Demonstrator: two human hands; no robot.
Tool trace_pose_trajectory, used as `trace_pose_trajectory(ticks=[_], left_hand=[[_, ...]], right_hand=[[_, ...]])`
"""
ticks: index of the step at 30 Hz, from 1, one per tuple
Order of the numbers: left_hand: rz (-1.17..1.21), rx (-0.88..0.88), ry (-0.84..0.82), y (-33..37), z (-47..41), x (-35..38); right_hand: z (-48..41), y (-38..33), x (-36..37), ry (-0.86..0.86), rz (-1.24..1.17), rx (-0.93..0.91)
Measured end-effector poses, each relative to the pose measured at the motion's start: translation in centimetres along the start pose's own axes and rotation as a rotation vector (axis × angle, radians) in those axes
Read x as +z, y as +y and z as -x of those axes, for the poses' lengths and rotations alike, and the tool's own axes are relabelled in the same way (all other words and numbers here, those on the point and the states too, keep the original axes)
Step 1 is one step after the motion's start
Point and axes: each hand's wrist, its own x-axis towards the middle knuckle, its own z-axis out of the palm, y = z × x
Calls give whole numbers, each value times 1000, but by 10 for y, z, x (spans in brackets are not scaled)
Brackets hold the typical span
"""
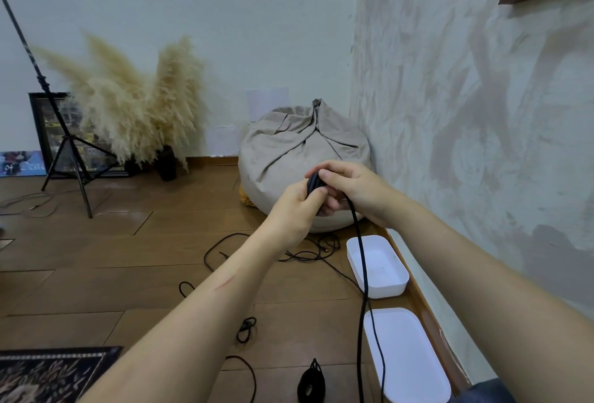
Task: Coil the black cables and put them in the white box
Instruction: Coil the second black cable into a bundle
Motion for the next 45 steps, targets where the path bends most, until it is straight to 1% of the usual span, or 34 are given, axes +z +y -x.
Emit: trace_pose_trajectory(ticks=[5,8,12,15,18,24,27,30,31,32,34,36,38,39,41,43,44,45], left_hand=[[48,39,67,-2,2,5],[138,-7,69,-4,4,7],[295,-87,12,-6,7,9],[287,-82,-1,-7,9,11],[221,-76,-24,-3,8,16],[260,-56,-102,3,2,8],[241,-60,-86,-2,3,7],[237,-71,-69,-5,4,8],[252,-76,-84,-4,4,7],[276,-80,-107,-2,5,7],[354,-89,-164,8,7,7],[454,-94,-183,19,7,9],[540,-63,-157,29,6,7],[572,-42,-122,32,4,4],[615,-3,-17,38,-3,-6],[604,46,111,38,-10,-18],[573,67,180,36,-13,-23],[536,72,248,30,-16,-29]], right_hand=[[-1,-3,1,-3,-23,-13],[-1,-1,-1,-6,-63,6],[2,0,-9,-49,-127,76],[5,-1,-12,-75,-140,101],[7,-1,-14,-79,-172,117],[7,-5,-22,-121,-259,113],[4,-4,-23,-52,-212,61],[0,-1,-22,97,57,-28],[-2,0,-23,146,116,-48],[-2,2,-23,181,126,-57],[-2,6,-21,190,27,-60],[-2,7,-17,159,-153,-44],[-2,7,-9,109,-344,-15],[-2,9,-3,82,-375,8],[-2,16,9,8,-249,70],[1,24,26,-144,-48,161],[2,27,34,-208,15,186],[1,28,40,-233,8,224]])
